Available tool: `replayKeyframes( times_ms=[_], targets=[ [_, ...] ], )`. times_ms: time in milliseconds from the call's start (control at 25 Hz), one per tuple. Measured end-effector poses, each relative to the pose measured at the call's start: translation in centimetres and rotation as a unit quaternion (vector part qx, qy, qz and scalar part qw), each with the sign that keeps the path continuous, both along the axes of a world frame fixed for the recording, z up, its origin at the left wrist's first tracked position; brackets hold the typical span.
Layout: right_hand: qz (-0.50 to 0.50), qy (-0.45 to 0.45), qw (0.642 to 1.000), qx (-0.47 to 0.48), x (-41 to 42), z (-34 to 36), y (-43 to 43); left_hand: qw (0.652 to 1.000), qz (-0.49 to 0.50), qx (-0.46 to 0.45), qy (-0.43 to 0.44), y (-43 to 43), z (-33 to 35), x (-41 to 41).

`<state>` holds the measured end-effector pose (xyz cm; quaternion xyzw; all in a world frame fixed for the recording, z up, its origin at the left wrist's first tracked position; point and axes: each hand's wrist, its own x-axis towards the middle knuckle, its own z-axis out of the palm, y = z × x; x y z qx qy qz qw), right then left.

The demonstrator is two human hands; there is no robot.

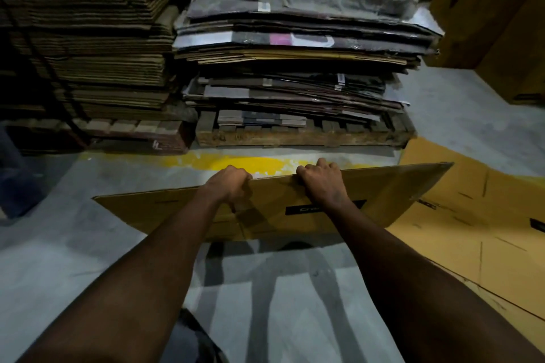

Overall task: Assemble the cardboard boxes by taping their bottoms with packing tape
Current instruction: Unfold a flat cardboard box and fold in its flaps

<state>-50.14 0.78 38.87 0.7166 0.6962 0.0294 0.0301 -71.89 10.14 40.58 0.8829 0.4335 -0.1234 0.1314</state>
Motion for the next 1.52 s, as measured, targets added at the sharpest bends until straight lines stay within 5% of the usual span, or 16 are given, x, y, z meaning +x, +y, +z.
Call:
replayKeyframes(
  times_ms=[280, 600, 1120, 1360, 1520],
  targets=[
    [-0.04, -0.002, 0.997, 0.063, 0.9, -0.7, -0.8, 0.998, 0.038, 0.049, -0.033, 1.4, -0.2, -1.3],
    [-0.088, -0.006, 0.991, 0.096, 1.0, -0.9, -2.4, 0.999, -0.011, -0.047, -0.006, 2.1, 0.5, -1.8],
    [-0.01, 0.028, 0.996, 0.078, 2.0, -1.2, -3.2, 0.989, 0.003, -0.146, -0.003, 3.0, 1.1, -1.9],
    [-0.007, 0.08, 0.994, 0.075, 2.0, -1.3, -3.4, 0.998, -0.034, 0.045, 0.018, 1.8, 0.0, 0.3],
    [0.017, 0.109, 0.992, 0.055, 2.8, -1.7, -4.0, 0.996, -0.029, 0.085, 0.017, 1.6, -0.6, 1.0]
  ],
)
